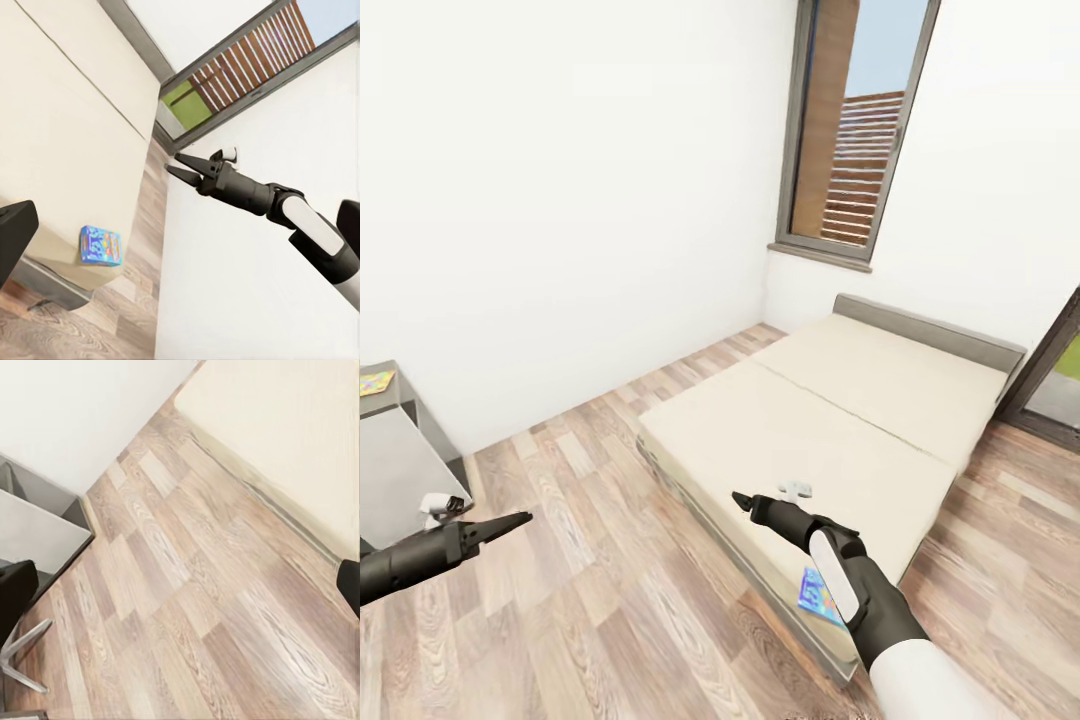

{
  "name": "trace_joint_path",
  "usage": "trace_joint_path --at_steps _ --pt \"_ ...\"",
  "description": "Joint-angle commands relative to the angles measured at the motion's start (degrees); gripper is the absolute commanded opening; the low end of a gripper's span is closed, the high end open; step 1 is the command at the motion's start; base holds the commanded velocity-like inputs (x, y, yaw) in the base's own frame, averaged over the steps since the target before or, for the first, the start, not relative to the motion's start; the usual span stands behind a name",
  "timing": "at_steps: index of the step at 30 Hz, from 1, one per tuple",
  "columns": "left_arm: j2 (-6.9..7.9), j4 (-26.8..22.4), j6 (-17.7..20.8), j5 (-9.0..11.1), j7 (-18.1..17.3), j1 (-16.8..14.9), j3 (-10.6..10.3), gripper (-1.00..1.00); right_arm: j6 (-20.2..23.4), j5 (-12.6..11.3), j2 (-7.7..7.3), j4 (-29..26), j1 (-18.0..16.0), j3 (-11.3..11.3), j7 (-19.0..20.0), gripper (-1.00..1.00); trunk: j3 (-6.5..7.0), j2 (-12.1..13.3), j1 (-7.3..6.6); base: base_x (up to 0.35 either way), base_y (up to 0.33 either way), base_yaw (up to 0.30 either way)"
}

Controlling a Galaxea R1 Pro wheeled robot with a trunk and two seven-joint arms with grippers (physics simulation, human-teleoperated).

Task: Put all the toys in the child's room - the three board games (two on the bed and one on the table), the two jigsaw puzzles on the table, and the tennis ball on the table - inside the toy box on the table in the child's room.

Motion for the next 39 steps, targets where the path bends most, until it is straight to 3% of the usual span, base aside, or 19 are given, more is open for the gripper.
trace_joint_path --at_steps 1,39 --pt "0.02 -0.01 0.61 -0.04 -0.24 -0.02 0.09 1.0 0.32 -0.23 0.02 -0.03 -0.05 -0.09 0.02 1.0 -0.1 -0.12 0.04 0.0 0.131 -0.281" --pt "0.04 -0.01 0.61 -0.11 -0.24 -0.02 0.64 1.0 0.32 -0.23 0.07 0.74 -0.05 -1.13 -0.06 1.0 0.72 -0.12 0.04 0.0 0.159 -0.281"
